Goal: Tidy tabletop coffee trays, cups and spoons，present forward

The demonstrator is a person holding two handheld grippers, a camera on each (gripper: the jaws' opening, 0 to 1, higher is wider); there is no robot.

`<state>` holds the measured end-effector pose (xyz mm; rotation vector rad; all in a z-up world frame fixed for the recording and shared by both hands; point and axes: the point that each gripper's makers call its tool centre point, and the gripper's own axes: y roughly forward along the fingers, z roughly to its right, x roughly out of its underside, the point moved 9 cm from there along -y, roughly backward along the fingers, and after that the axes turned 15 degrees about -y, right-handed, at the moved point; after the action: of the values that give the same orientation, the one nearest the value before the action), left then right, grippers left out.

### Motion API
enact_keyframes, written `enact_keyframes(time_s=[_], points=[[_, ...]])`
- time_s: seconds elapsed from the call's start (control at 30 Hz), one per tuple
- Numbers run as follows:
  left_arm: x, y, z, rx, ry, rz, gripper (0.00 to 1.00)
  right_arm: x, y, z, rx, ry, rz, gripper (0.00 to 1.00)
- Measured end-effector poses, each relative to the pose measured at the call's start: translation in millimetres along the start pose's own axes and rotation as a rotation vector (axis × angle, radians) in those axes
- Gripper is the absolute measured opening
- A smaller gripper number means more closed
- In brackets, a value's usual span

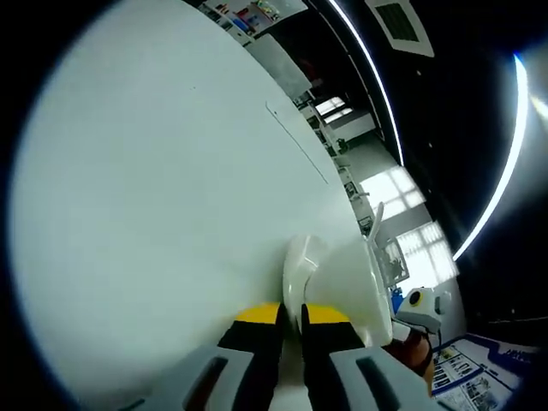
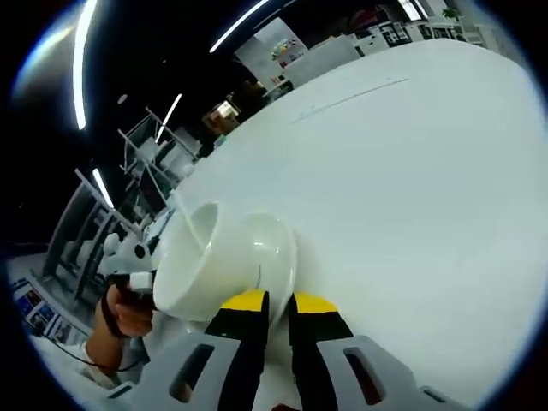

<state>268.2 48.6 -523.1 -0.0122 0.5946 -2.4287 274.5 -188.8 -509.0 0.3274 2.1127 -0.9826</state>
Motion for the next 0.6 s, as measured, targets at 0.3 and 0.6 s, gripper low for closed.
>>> enact_keyframes(time_s=[0.3,0.6], points=[[0.1,0.7,2.6,-0.039,-0.057,0.008,0.09,-0.8,1.1,2.8,0.013,0.136,-0.011,0.07],[-1.5,2.0,7.6,-0.087,-0.075,0.012,0.06,-3.9,-0.7,-0.2,0.036,0.174,-0.002,0.05]])
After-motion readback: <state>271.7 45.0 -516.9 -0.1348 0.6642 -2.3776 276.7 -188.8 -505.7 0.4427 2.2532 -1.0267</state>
